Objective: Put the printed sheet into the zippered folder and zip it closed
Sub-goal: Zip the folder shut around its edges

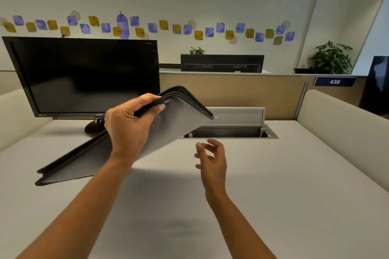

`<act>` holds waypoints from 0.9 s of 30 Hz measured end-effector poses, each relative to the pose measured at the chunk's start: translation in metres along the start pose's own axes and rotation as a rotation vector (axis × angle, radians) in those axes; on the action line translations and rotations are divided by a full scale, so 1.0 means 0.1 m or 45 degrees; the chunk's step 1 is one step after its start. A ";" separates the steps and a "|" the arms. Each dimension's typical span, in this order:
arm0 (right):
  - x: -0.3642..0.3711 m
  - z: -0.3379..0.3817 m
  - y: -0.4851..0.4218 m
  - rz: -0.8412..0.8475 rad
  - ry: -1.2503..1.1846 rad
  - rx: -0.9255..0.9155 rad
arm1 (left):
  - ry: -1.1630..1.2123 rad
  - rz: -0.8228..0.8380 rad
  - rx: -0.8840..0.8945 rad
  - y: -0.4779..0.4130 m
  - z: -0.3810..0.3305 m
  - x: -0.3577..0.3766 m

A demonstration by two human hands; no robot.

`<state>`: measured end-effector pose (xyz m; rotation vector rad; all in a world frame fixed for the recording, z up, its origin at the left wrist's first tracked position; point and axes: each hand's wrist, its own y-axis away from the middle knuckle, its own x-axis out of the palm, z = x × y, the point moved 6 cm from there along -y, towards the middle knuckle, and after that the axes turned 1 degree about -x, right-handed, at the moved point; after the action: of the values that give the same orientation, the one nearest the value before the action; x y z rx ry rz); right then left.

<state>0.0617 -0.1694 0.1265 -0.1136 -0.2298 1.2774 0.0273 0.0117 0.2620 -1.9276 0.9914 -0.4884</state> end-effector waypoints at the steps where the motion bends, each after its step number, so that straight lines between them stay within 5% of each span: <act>1: 0.09 0.09 0.05 0.099 -0.070 -0.001 | -0.018 -0.011 0.002 0.08 -0.03 0.04; 5: 0.31 0.34 0.20 0.424 -0.349 0.042 | -0.083 0.073 0.066 0.43 -0.16 0.24; 10: 0.32 0.33 0.29 0.532 -0.532 0.103 | -0.065 0.118 -0.093 0.67 -0.16 0.38; 20: 0.00 -0.12 0.10 0.189 -0.709 0.388 | 0.146 0.699 -0.351 1.08 0.16 0.71; 27: -0.20 -0.45 -0.03 -0.061 -0.723 0.455 | 0.152 0.639 -0.642 0.79 0.67 0.46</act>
<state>0.0696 -0.1878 0.0811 0.5645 -0.4808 1.2611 0.0642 -0.0122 0.1571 -1.9810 1.7429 -0.0604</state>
